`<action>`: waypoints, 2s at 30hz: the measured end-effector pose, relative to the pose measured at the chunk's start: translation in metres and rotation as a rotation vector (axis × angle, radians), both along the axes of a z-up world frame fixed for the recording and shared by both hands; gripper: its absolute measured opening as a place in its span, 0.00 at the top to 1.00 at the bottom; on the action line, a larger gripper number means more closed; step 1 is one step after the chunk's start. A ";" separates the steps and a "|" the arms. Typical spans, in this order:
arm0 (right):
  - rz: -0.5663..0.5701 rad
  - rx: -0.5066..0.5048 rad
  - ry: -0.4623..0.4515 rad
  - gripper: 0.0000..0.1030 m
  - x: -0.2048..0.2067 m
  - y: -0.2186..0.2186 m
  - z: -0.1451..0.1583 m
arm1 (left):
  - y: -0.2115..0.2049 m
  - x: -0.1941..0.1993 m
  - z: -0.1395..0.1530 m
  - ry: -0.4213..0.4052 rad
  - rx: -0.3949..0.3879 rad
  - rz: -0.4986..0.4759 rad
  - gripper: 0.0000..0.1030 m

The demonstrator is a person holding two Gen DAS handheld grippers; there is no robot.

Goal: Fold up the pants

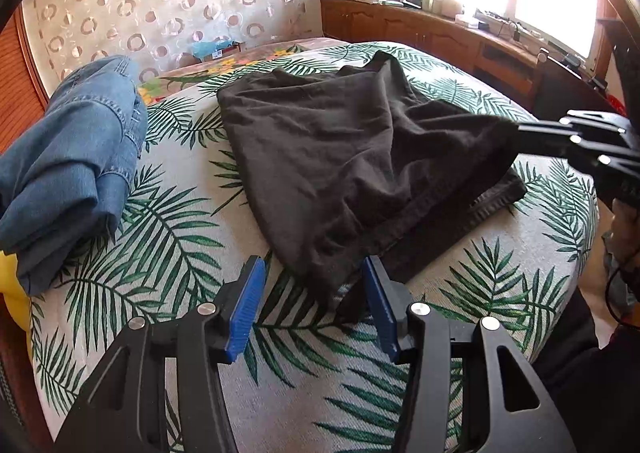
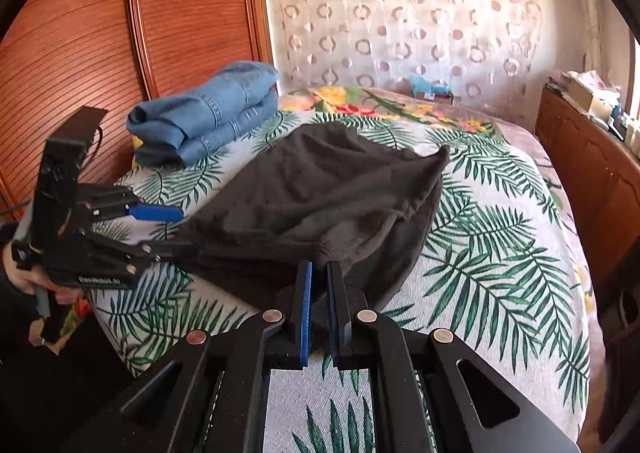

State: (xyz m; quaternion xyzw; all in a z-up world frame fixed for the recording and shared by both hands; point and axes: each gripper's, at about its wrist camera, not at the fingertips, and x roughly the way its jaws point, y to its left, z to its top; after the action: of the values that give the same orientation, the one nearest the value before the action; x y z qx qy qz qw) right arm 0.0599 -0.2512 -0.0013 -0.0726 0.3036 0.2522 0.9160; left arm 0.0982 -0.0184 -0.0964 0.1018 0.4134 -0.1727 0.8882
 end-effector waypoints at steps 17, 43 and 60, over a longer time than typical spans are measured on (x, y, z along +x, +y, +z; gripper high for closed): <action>-0.024 0.048 -0.043 0.94 -0.007 -0.009 0.014 | -0.004 0.008 -0.001 -0.030 0.043 0.037 0.44; -0.037 0.038 0.056 0.96 -0.004 -0.019 -0.014 | 0.005 -0.034 0.017 -0.098 -0.062 0.016 0.97; -0.045 -0.036 0.059 0.74 -0.001 -0.002 -0.026 | -0.003 -0.039 0.012 -0.082 -0.045 0.002 0.98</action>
State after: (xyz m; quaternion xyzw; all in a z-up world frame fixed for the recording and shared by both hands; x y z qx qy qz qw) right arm 0.0586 -0.2537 -0.0268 -0.0747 0.3365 0.2281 0.9106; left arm 0.0596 -0.0211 -0.0846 0.0883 0.3729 -0.1767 0.9066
